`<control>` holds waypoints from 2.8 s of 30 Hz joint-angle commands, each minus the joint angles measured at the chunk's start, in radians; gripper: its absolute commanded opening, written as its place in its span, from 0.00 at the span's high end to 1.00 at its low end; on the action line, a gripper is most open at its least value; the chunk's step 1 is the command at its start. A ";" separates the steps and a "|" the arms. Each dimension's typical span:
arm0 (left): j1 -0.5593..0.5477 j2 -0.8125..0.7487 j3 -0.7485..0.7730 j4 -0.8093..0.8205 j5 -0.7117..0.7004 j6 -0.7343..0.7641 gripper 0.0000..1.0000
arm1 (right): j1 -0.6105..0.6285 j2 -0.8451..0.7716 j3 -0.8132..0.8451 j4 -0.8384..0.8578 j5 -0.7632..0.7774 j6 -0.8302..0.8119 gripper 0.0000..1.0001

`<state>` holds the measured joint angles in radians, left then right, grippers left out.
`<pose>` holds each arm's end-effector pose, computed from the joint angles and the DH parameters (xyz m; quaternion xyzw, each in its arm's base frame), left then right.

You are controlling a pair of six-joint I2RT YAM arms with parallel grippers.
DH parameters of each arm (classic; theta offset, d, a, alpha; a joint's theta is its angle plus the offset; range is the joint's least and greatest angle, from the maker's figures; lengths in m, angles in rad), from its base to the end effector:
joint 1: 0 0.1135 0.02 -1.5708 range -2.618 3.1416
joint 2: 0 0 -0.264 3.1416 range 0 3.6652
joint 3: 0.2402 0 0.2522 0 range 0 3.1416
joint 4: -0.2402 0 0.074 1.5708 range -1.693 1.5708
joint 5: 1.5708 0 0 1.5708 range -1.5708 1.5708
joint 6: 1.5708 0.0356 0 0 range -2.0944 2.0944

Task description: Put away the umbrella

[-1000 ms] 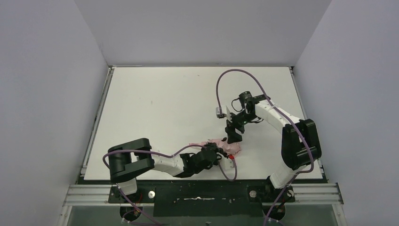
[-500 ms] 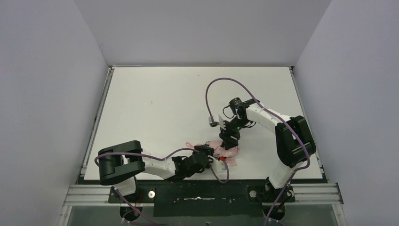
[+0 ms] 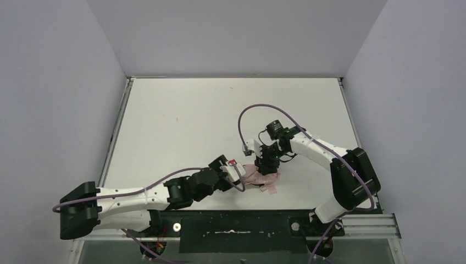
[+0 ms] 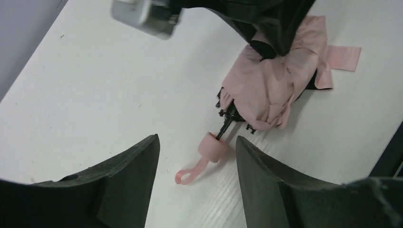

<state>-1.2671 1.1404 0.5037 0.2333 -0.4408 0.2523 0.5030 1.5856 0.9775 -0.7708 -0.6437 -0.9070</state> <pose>0.0863 -0.2246 0.2143 0.4734 0.6733 -0.1019 0.5587 0.2339 0.1531 0.1862 -0.6350 0.6995 0.2902 0.1522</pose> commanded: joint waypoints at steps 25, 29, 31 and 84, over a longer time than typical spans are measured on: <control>0.667 0.343 0.419 -0.334 1.140 -0.193 0.09 | 0.256 -0.161 -0.467 0.814 0.391 -0.095 0.64; 0.650 0.416 0.472 -0.382 1.122 -0.104 0.08 | 0.256 -0.166 -0.462 0.801 0.378 -0.089 0.64; 0.647 0.451 0.485 -0.384 1.122 -0.088 0.08 | 0.256 -0.170 -0.466 0.803 0.376 -0.089 0.64; 0.532 0.765 0.547 -0.517 0.817 -0.106 1.00 | 0.249 -0.797 -0.426 0.643 0.784 0.973 0.41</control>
<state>-0.7315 1.8862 1.1027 -0.1860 0.5018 0.1963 0.7540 0.8680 0.5388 -0.0380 -0.1570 -0.4496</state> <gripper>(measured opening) 0.367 0.616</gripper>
